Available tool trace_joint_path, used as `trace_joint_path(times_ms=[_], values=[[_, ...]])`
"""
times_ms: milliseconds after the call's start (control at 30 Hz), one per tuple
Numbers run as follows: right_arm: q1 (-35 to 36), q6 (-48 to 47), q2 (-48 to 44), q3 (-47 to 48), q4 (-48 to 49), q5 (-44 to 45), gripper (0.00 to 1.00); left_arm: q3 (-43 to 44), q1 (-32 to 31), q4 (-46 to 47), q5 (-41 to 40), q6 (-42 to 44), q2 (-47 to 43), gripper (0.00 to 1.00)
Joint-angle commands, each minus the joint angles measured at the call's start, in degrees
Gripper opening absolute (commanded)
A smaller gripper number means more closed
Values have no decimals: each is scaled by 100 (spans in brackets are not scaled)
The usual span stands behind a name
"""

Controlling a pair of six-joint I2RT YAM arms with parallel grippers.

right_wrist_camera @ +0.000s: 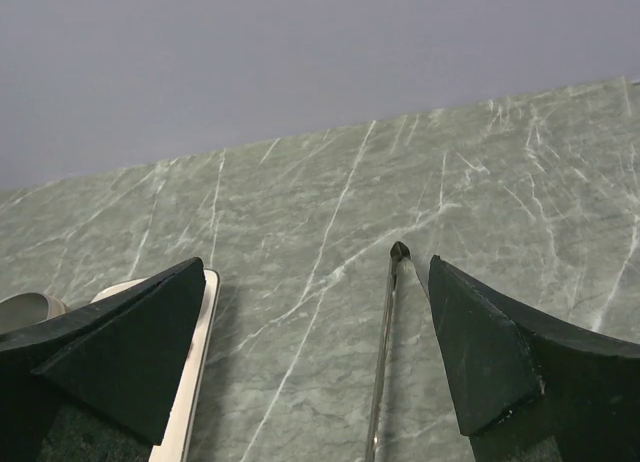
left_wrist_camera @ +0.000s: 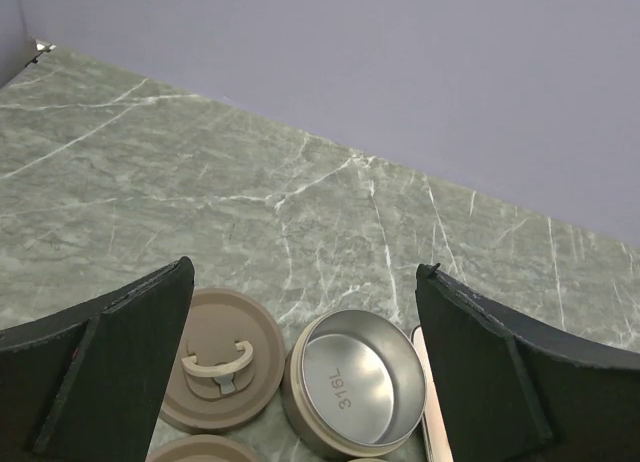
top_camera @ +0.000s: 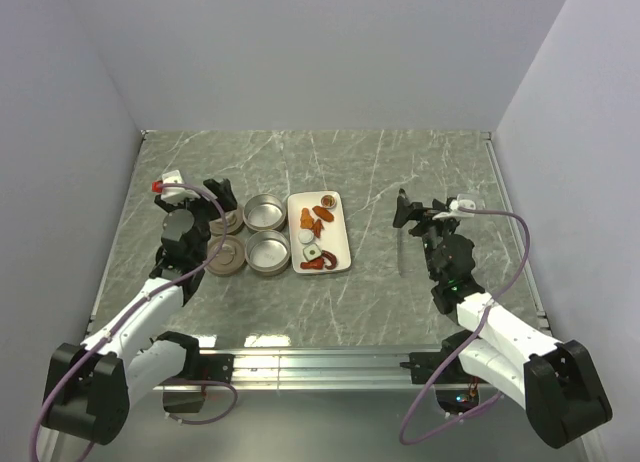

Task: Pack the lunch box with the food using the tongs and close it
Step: Grab the clamp with the right arm

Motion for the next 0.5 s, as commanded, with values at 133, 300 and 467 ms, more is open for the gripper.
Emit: trace_joint_path(times_ms=[133,300,467], values=[[-62,60,104,328,7,56,100,107,-48,82,57,78,42,100],[-98,121,192,459,-246,91,100,204,-49,-50,13,7,138,100],[-133,209,569,1064,-1193,276,100,108,-48,55,109,34,60,99]])
